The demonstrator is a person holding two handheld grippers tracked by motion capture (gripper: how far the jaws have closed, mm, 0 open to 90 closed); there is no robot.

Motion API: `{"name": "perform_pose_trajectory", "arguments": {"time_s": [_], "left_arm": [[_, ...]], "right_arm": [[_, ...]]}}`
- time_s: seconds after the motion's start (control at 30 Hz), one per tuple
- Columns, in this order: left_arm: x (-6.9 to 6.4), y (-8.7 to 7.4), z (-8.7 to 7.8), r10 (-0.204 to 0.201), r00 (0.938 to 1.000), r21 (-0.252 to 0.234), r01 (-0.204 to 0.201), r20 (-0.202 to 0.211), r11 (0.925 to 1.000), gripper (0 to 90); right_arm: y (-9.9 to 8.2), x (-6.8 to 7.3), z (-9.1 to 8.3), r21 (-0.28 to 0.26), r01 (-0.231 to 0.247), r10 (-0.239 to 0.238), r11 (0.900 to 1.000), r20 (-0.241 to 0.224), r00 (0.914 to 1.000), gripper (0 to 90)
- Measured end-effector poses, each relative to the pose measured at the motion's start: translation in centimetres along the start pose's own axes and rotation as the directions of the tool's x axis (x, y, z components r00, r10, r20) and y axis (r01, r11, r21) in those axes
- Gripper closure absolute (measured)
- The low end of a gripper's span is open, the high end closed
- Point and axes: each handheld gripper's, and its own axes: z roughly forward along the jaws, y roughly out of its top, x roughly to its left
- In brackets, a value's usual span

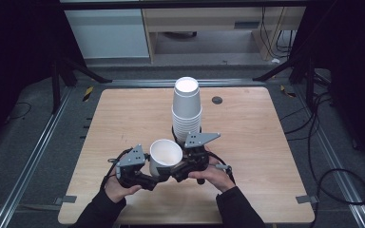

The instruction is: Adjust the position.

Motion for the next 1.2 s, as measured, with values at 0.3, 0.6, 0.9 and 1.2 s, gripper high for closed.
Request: {"name": "perform_pose_trajectory", "arguments": {"time_s": [0.3,0.6,0.9,1.2], "left_arm": [[0.2,-0.2,0.1,-0.001,1.0,0.015,0.001,-0.001,0.9999,23.0],[0.2,-0.2,0.2,0.001,1.0,0.016,-0.001,0.005,0.9999,21.8],[0.5,-0.8,0.6,-0.009,0.9999,0.064,0.009,0.013,0.9979,16.4],[1.6,-1.5,-0.1,-0.044,0.9986,0.076,0.046,-0.03,0.996,15.3]], "right_arm": [[-0.1,0.1,0.1,0.014,0.015,-0.015,0.9998,-0.006,0.9999,15.0],[-0.1,0.3,0.0,0.02,0.036,-0.036,0.9991,0.005,0.9993,16.2],[0.8,0.6,-1.4,-0.005,0.067,-0.066,0.9978,0.043,0.9969,16.0],[1.0,1.1,-4.0,0.009,0.099,-0.1,0.995,0.141,0.985,15.6]]}}
